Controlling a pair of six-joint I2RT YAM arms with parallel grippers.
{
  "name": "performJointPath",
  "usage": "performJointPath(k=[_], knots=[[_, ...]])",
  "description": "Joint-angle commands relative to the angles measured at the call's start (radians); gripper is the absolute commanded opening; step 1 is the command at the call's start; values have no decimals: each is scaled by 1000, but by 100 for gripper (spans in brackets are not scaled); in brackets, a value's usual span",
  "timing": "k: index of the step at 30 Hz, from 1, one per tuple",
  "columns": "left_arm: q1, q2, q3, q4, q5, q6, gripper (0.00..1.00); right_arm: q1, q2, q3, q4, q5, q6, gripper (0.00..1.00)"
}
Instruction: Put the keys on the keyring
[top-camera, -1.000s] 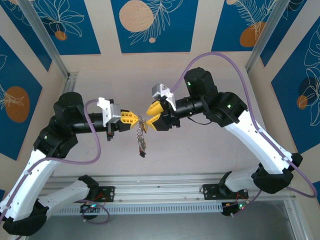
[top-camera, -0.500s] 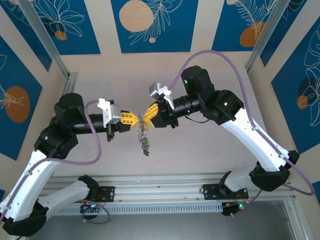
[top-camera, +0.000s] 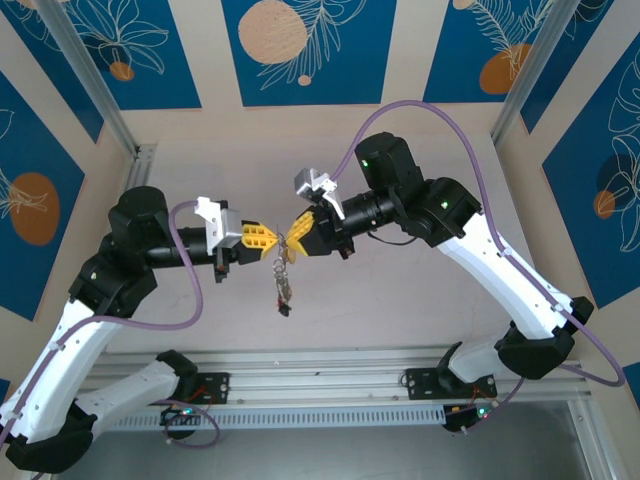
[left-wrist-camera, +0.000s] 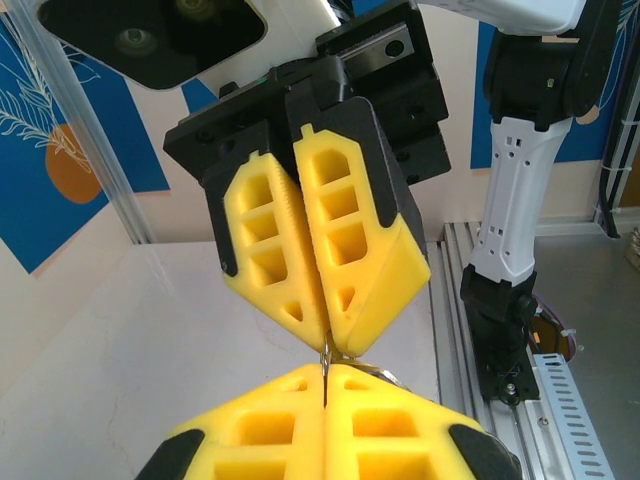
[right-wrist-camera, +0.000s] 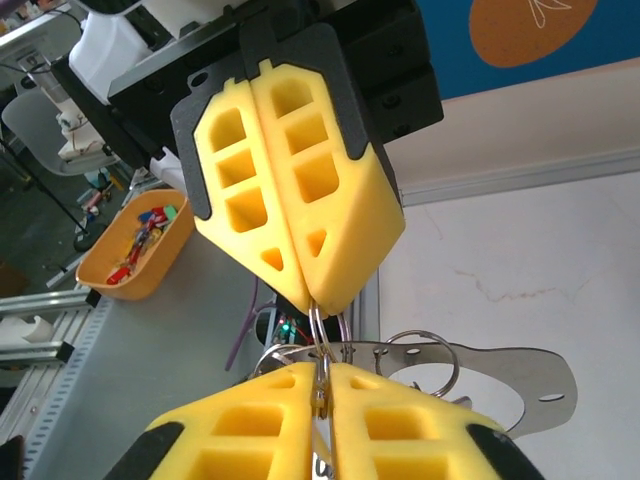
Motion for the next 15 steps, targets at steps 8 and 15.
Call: performJointPath(k=[8, 15], knots=[[-3, -24, -15, 101, 23, -15, 0, -30, 7, 6, 4, -82, 43, 0], [-2, -38, -29, 176, 20, -41, 0, -69, 64, 26, -52, -152, 74, 0]])
